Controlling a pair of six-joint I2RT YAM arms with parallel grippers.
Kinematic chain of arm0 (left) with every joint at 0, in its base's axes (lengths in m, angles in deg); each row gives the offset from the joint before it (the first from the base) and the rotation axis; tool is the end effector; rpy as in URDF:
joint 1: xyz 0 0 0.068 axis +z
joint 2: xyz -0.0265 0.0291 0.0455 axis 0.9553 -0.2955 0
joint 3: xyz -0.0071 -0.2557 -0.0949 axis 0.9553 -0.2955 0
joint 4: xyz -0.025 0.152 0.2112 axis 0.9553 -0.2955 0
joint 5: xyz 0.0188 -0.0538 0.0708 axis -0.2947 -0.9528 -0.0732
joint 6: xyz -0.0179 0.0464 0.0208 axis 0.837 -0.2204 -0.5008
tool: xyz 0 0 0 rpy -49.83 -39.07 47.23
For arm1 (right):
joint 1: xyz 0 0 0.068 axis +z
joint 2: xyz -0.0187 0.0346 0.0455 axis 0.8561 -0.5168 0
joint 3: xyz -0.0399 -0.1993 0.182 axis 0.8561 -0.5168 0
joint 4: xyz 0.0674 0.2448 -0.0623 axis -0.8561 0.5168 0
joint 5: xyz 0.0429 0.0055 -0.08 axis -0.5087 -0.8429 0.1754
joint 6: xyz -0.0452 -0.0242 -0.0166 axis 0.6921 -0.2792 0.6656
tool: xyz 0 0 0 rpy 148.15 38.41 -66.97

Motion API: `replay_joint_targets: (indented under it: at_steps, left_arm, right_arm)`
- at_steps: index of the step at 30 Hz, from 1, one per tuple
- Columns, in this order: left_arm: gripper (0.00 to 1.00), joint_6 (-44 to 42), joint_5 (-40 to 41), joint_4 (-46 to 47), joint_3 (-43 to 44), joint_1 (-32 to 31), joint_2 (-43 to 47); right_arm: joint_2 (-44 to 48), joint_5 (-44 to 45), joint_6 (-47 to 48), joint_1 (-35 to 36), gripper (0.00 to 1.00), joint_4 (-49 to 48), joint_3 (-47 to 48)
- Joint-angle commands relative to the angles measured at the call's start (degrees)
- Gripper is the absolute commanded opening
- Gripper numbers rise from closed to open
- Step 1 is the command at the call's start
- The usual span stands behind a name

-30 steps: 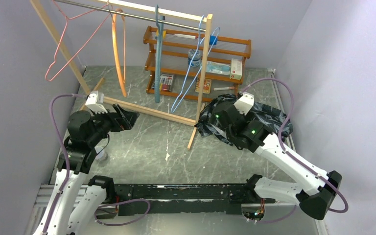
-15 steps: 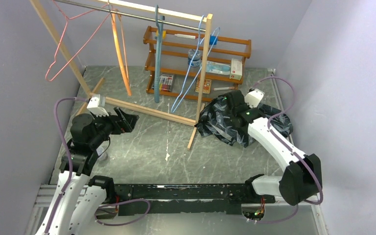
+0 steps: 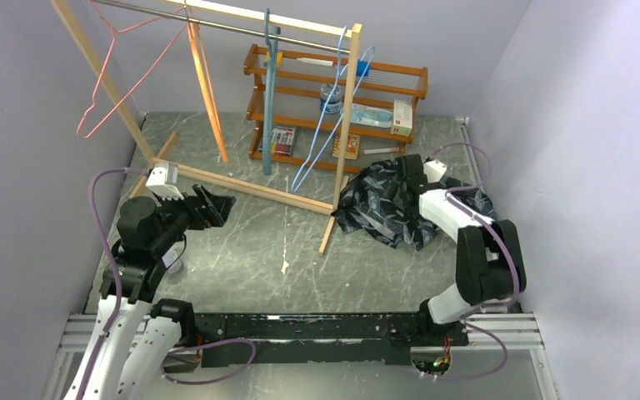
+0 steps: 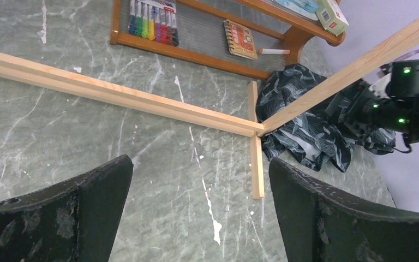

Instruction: Place the shorts on the hanger

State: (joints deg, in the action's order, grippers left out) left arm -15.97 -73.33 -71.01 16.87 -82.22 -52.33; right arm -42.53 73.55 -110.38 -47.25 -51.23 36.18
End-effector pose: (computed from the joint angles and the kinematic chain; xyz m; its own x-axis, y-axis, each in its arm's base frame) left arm 0.1321 -0.0302 0.3196 -0.3562 -0.3717 -0.8573 0.2534 0.8447 -0.4715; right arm 0.2956 0.0448 0.2009 -0.5704 0.4772 -0.6685 0.5709 0.8155 0.0950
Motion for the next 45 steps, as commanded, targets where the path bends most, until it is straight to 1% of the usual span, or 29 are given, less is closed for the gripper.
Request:
replay_joint_targets:
  at_steps: [1, 3, 6, 7, 8, 11, 12, 16, 18, 23, 26, 28, 31, 38, 42, 45]
  left_arm:
    - [1.00, -0.9, -0.1, 2.0, -0.2, 0.6, 0.7]
    - [0.99, -0.9, 0.1, 2.0, -0.3, 0.6, 0.9]
    - [0.99, -1.1, 0.1, 2.1, -0.3, 0.6, 1.1]
    - [0.99, -1.2, 0.1, 2.1, -0.3, 0.6, 1.0]
    - [0.98, -1.2, 0.2, 2.2, -0.4, 0.6, 1.0]
    - [0.98, -1.3, 0.3, 2.1, -0.3, 0.6, 0.7]
    - [0.98, -1.3, 0.2, 2.0, -0.3, 0.6, 0.7]
    - [0.97, -1.3, 0.4, 2.0, -0.2, 0.6, 0.6]
    - [0.97, -1.3, 0.5, 2.1, -0.3, 0.6, 0.7]
    - [0.96, -1.5, 1.6, 2.2, -0.8, 0.6, 0.3]
    - [0.96, -1.6, 1.1, 1.9, -0.6, 0.6, -0.2]
    - [0.96, -1.7, 1.2, 1.9, -0.6, 0.6, -0.3]
    - [0.96, -2.3, 1.1, 2.1, -0.6, 0.6, -0.3]
    - [0.95, -2.4, 0.0, 2.2, -0.7, 0.6, -0.5]
    - [0.96, -2.1, 0.8, 2.0, -0.8, 0.6, -0.8]
    - [0.97, -0.2, 3.1, 0.3, -0.4, 0.6, -1.6]
  right_arm:
    - [-4.5, -7.0, 1.2, -0.9, 0.90, -6.2, -2.6]
    - [-4.8, -7.1, 1.7, -0.9, 0.85, -6.8, -3.5]
    - [-2.4, -6.9, 2.7, -0.8, 0.71, -6.5, -4.6]
    - [-1.0, -6.9, 3.4, -0.9, 0.61, -6.3, -4.9]
    - [0.9, -6.9, 4.0, -0.9, 0.49, -5.9, -5.0]
    - [7.6, -7.0, 5.1, -0.7, 0.02, -3.7, -4.5]
    - [9.2, -6.7, 5.2, -0.7, 0.00, -2.2, -3.9]
    - [16.0, -4.9, 4.7, -0.5, 0.00, 5.7, -0.4]
    - [19.3, -5.4, 5.3, -0.5, 0.00, 9.2, 2.2]
    - [28.5, -12.6, 8.0, -0.5, 0.00, 15.3, 9.7]
    - [32.3, -16.1, 8.8, -0.5, 0.00, 18.5, 14.0]
    - [33.5, -17.5, 8.8, -0.5, 0.00, 21.3, 16.5]
    - [34.6, -22.1, 10.3, -0.5, 0.00, 23.6, 18.8]
    - [34.9, -30.1, 12.9, -0.5, 0.00, 29.4, 23.7]
    - [34.1, -40.1, 14.0, -0.5, 0.00, 29.9, 25.0]
    - [35.3, -49.8, 11.9, -0.5, 0.00, 26.0, 20.3]
